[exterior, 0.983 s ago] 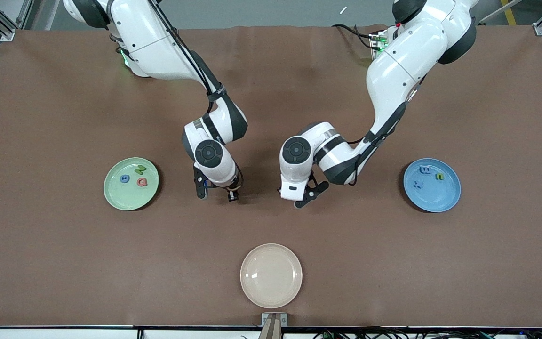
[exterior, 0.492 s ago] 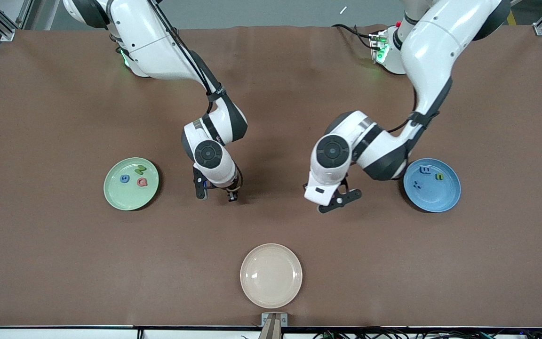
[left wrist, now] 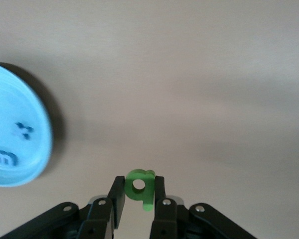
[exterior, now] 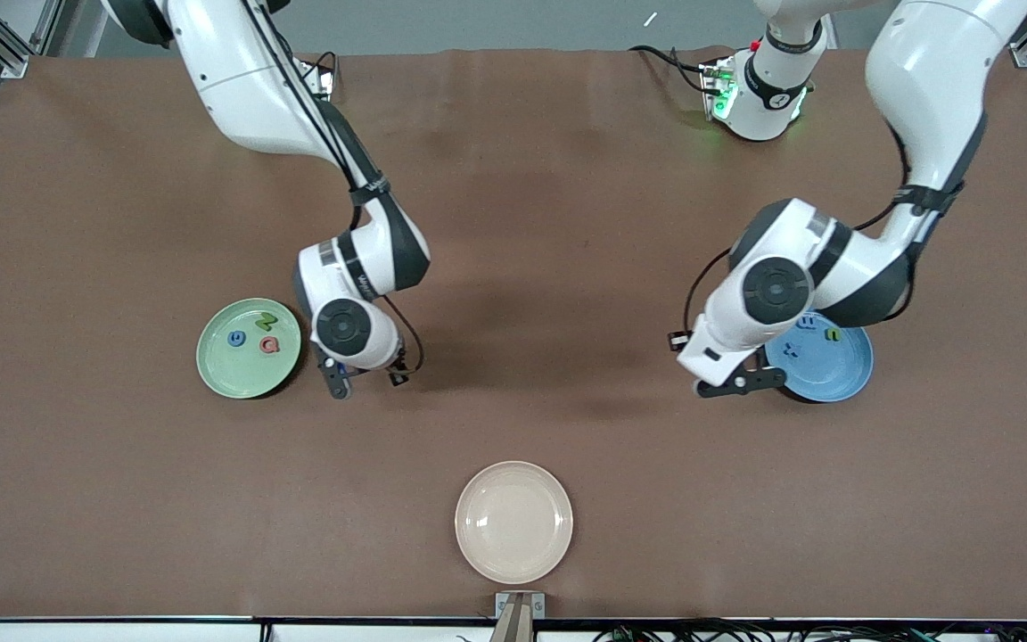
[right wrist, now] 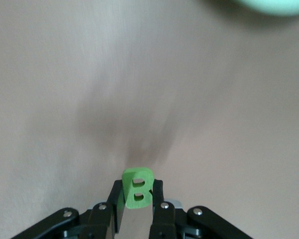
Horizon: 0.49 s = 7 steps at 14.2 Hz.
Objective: Sort upper and lower case letters into plates
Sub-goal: 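Place q in blue plate with the left gripper while the right gripper places B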
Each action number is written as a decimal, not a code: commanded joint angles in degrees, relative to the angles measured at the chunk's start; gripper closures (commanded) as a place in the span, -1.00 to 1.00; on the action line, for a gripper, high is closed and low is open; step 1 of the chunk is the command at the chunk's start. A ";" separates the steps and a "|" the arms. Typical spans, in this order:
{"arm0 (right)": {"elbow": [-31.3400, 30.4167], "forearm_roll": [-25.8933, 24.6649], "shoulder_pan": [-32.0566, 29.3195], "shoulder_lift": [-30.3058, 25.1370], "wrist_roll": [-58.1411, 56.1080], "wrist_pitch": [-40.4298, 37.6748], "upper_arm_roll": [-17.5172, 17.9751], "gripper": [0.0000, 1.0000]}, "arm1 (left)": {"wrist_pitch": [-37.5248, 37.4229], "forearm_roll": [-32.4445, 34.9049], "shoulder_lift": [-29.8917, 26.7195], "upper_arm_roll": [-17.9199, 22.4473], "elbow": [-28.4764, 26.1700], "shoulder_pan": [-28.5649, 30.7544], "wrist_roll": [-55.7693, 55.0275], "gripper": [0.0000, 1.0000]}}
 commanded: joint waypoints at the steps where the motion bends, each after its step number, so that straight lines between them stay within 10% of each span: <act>1: -4.34 -0.68 -0.47 -6.06 -7.75 -4.45 -2.74 0.99 | 6.45 0.78 -5.07 -3.30 -9.89 9.58 7.47 0.99; 7: -15.23 -1.65 -3.36 -13.55 -26.04 -1.06 -8.82 0.99 | 14.03 6.41 -4.64 -3.39 -15.53 18.13 16.35 0.99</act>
